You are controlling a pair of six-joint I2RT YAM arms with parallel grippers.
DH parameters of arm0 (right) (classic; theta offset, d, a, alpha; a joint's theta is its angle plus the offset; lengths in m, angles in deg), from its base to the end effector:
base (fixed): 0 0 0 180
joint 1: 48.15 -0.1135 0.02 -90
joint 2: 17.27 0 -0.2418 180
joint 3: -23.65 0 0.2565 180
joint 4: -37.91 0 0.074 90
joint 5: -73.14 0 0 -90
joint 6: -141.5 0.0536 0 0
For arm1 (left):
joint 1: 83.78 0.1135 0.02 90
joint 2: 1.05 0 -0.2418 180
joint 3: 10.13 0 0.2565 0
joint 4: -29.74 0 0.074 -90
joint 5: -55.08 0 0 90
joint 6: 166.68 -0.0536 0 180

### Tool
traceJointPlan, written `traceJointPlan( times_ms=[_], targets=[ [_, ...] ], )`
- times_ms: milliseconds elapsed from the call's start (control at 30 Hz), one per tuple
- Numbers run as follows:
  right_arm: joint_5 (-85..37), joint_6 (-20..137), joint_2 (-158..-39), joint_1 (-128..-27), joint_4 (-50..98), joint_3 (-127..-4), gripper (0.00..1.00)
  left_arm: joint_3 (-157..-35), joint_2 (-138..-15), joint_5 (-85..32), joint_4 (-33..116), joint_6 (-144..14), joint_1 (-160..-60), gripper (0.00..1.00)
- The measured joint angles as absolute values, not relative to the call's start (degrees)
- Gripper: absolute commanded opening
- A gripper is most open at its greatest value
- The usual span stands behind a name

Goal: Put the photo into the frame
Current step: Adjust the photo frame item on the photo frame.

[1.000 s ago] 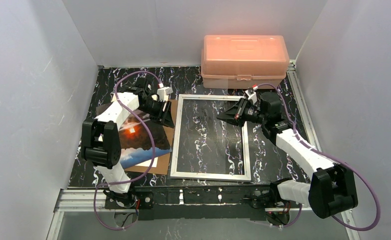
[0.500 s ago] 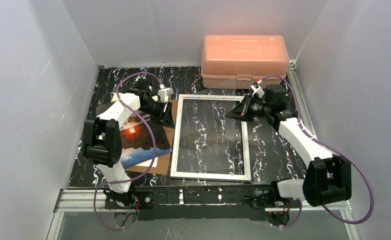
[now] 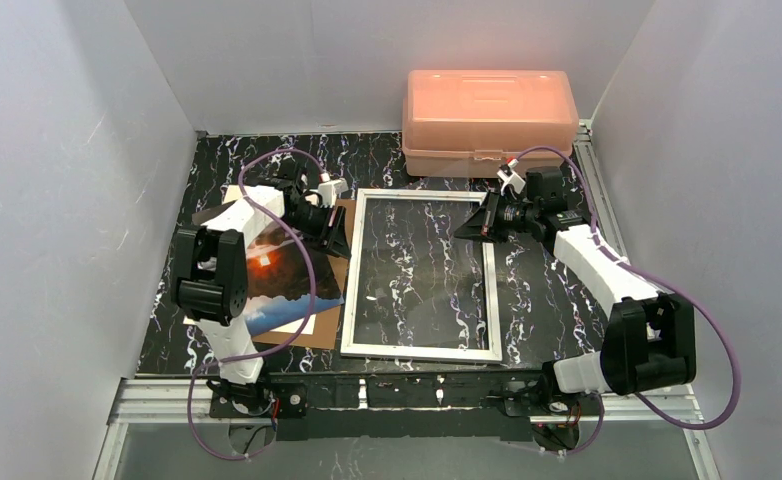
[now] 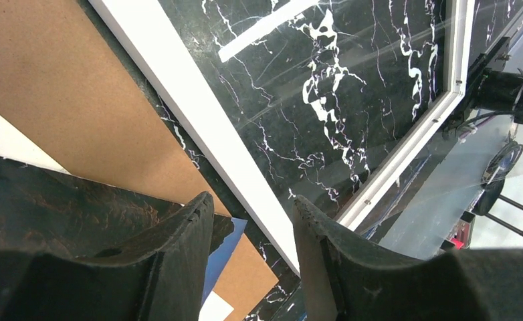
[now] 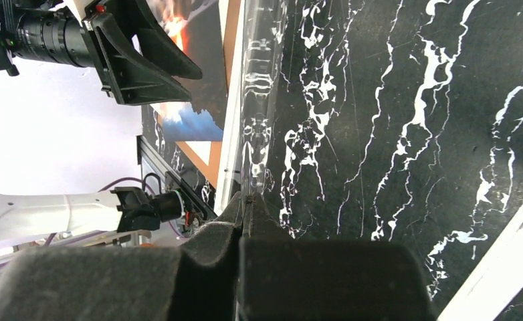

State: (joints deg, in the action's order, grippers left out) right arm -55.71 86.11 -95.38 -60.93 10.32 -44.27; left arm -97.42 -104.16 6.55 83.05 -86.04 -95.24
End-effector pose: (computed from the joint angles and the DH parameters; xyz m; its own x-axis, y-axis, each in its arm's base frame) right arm 0.2989 0.1023 0.2338 -0.8642 0.2576 -0.4322 -0.2004 0.6118 0.7652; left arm 0.3480 -0.1068 0.1724 -0.8418 0.2950 -0.4521 0.5240 0.6481 -0.5526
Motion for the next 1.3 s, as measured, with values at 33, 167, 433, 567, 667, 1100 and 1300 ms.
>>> traceJointPlan(
  times_ms=[33,167,433,567,667,1100,1300],
  targets=[
    [-55.6,85.7,-95.5,-60.8,10.3,-44.3,0.01,-97.4,-104.5,6.6,82.9,-86.0,-95.2,0.45],
    [-55.6,84.7,-96.4,-60.0,9.7,-44.3,0.01,-97.4,-105.6,6.4,82.3,-85.5,-95.3,0.44],
    [-55.3,83.3,-97.5,-58.8,9.3,-44.3,0.01,-97.4,-107.9,6.3,80.7,-84.9,-95.8,0.41],
    [-54.8,82.6,-97.8,-58.6,9.3,-44.3,0.01,-97.4,-109.4,6.2,80.4,-84.6,-96.3,0.38],
    [-54.5,82.5,-98.0,-58.6,9.3,-44.2,0.01,-97.4,-109.6,6.1,79.9,-84.4,-96.4,0.37],
    [-51.9,81.7,-98.0,-57.2,8.8,-40.9,0.01,-97.4,-109.6,6.0,79.0,-84.1,-96.4,0.37],
    [-51.8,81.8,-98.0,-57.2,9.5,-40.6,0.01,-97.4,-109.7,6.0,78.9,-83.9,-96.4,0.35]
  ],
)
